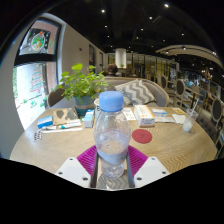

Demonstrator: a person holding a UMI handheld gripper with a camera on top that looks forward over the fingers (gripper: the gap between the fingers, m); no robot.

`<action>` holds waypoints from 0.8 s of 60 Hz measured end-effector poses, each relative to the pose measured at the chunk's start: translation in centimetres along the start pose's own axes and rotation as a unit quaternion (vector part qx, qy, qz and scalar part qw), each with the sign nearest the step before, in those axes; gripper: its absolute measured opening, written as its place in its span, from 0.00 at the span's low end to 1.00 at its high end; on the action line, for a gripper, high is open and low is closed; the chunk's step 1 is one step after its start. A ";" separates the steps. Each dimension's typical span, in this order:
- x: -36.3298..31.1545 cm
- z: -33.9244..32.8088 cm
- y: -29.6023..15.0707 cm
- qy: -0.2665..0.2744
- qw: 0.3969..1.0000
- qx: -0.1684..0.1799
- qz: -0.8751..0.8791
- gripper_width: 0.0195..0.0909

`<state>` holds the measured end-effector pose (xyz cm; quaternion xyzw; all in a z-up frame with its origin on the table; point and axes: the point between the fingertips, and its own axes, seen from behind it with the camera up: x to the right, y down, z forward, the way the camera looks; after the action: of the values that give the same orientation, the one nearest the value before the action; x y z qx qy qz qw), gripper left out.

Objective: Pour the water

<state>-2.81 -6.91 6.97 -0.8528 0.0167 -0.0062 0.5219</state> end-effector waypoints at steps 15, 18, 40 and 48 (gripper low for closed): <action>0.3 -0.3 -0.9 0.014 1.000 -0.006 -0.008 0.24; 1.0 -0.7 -1.9 0.024 1.000 -0.005 -0.017 0.24; 10.5 0.7 -15.6 0.149 0.961 -0.001 -0.233 0.24; 12.5 3.8 -19.5 0.191 0.915 -0.004 -0.356 0.24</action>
<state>10.23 4.91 22.54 -0.7869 -0.1887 -0.3549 0.4683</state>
